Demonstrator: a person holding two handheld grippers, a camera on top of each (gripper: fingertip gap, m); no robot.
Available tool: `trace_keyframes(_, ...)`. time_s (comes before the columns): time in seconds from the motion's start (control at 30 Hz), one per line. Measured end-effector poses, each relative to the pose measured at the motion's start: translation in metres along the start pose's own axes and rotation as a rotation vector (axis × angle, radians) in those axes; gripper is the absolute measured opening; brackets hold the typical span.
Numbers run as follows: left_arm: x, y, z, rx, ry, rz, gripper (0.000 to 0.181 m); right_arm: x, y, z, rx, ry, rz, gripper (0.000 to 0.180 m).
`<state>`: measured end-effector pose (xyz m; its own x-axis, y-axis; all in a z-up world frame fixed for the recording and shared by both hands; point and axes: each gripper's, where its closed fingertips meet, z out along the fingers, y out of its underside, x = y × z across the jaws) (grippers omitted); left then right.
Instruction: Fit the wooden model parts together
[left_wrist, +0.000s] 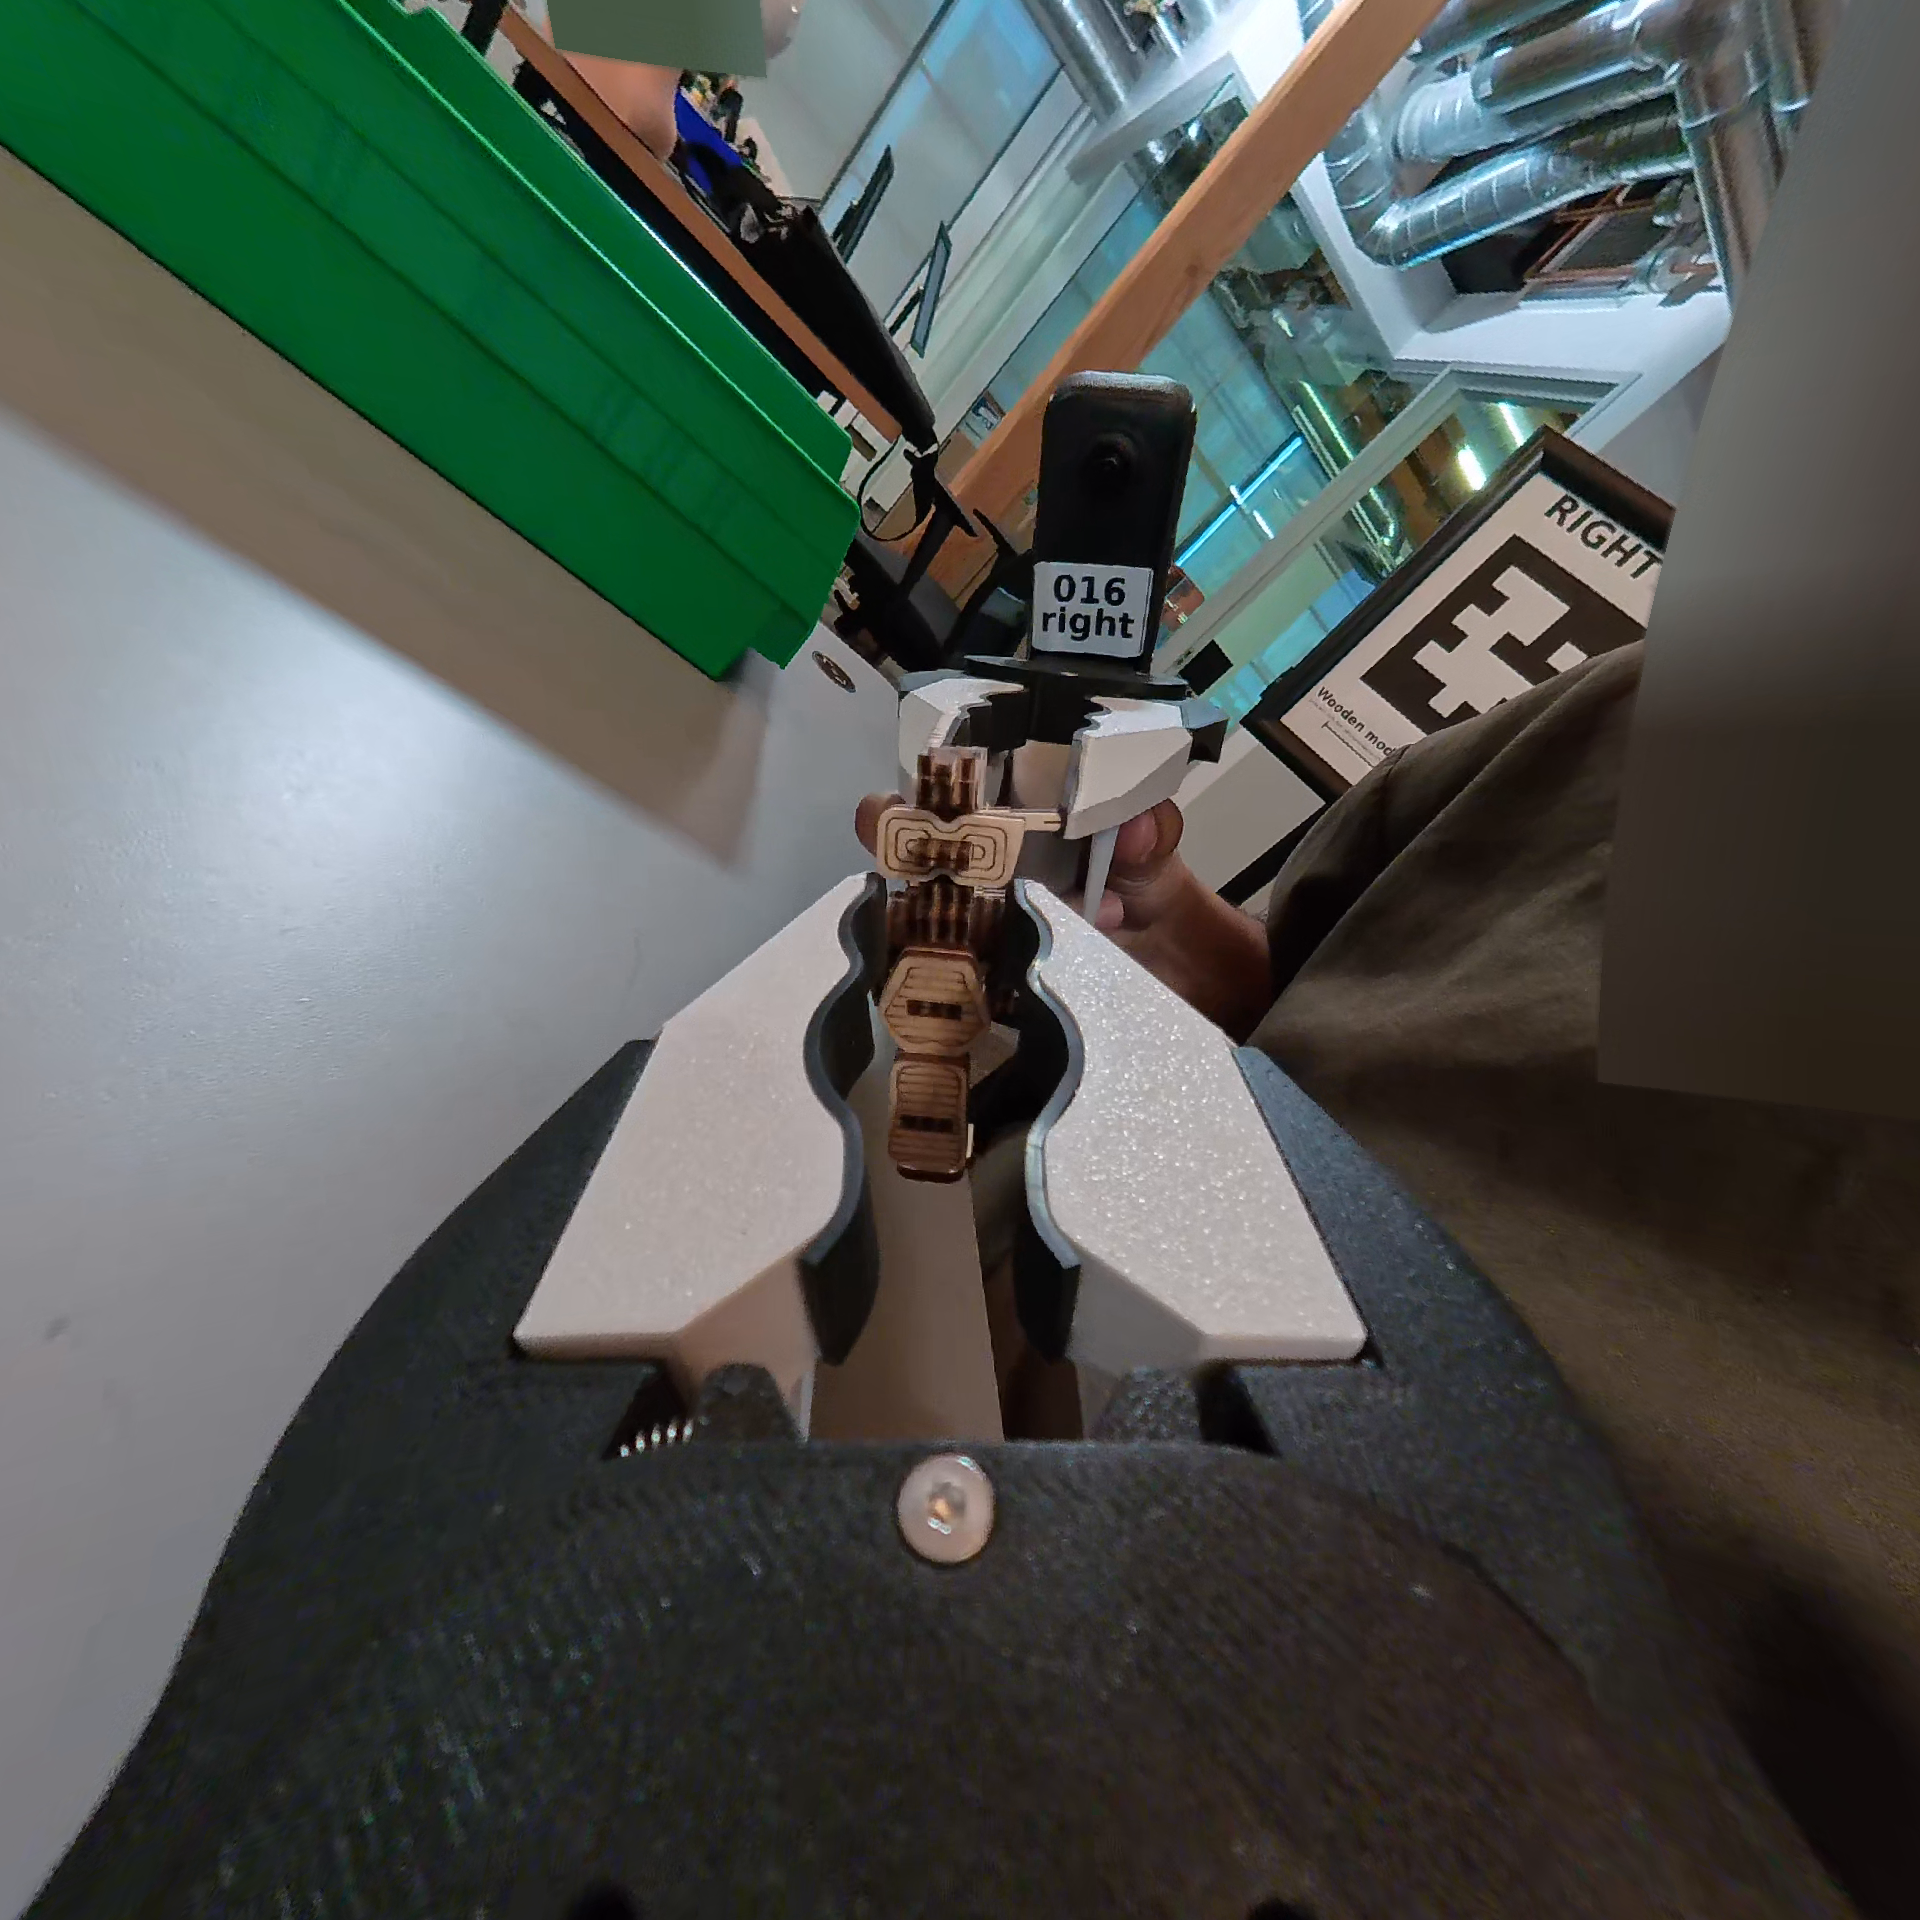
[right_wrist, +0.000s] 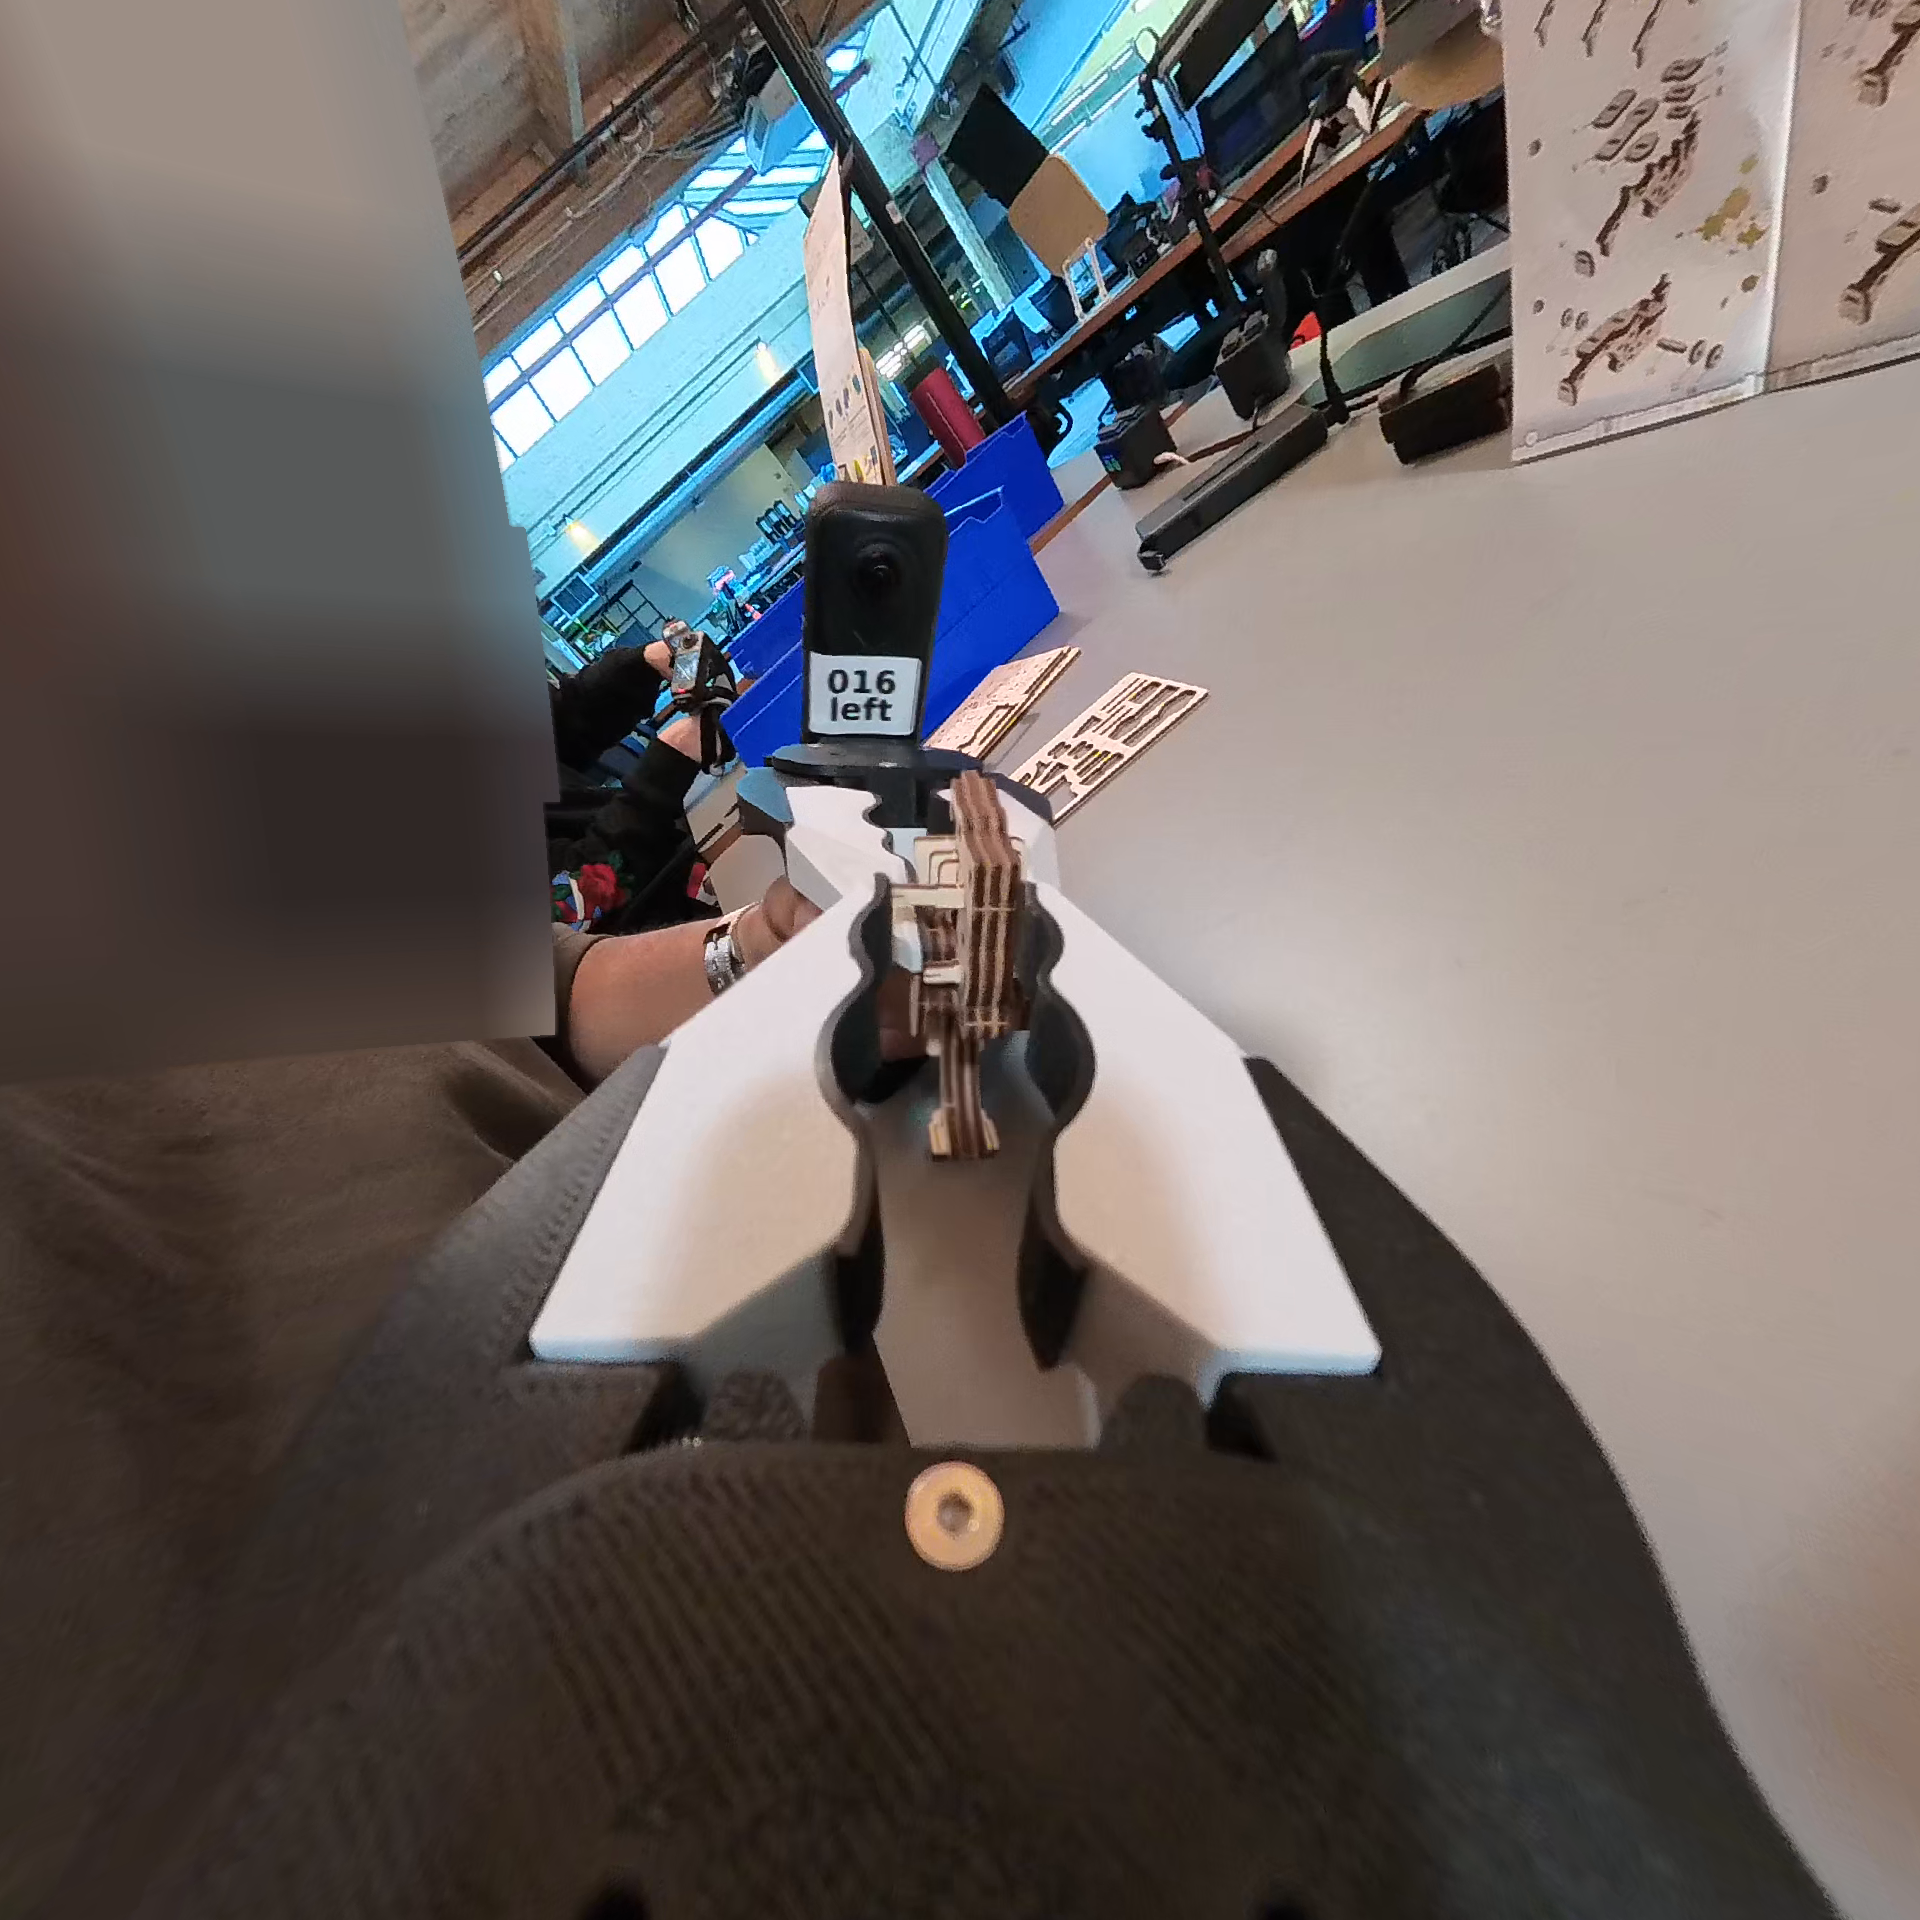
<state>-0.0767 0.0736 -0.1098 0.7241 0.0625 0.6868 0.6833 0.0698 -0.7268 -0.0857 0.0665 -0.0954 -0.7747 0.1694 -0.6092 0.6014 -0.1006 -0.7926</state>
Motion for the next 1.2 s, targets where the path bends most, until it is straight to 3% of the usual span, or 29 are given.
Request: trace_keyframes(1.2, 0.0056, -0.0026, 0.0003, 0.023, 0.035, -0.021, 0.020, -0.0065, -0.0039, 0.0003, 0.030, -0.023, -0.064, 0.023)
